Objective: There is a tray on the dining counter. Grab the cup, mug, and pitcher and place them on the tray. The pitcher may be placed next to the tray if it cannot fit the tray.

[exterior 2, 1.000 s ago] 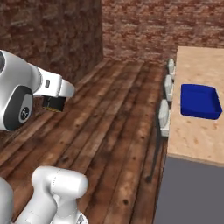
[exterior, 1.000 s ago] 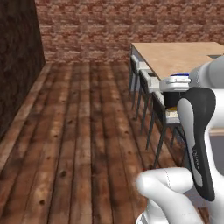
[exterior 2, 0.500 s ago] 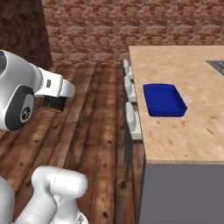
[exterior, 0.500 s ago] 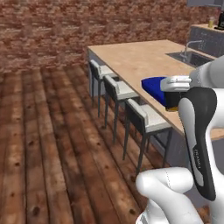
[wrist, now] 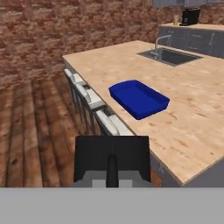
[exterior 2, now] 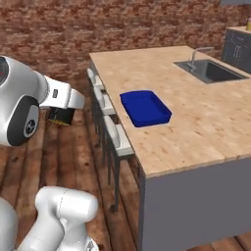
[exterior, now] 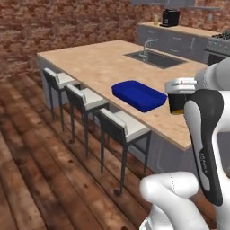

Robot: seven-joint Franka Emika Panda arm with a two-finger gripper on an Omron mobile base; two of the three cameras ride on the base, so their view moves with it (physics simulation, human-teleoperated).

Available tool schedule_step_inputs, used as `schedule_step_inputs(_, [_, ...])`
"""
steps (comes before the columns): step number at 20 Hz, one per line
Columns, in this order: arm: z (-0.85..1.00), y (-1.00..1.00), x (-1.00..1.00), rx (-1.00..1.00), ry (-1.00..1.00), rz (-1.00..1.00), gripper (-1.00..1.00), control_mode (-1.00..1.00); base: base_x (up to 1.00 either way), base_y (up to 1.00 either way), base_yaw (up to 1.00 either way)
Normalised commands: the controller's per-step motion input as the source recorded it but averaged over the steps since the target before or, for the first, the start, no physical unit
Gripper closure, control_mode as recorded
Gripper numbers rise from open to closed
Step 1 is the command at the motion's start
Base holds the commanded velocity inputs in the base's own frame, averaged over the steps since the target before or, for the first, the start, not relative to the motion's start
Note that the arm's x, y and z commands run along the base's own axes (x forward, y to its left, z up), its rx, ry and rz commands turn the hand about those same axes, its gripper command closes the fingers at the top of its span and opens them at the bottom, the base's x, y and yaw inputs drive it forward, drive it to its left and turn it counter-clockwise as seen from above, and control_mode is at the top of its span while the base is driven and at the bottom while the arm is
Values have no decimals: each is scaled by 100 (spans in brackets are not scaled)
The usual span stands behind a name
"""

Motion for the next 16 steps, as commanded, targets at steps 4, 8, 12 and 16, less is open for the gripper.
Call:
schedule_step_inputs(4, [0,0,0,0,0,0,100,100,12,62,-48])
schedule_step_inputs(8, [0,0,0,0,0,0,100,100,31,85,-47])
schedule_step_inputs(12, [0,0,0,0,0,0,100,100,61,96,-47])
schedule_step_inputs(16, [0,0,0,0,0,0,100,100,58,80,-45])
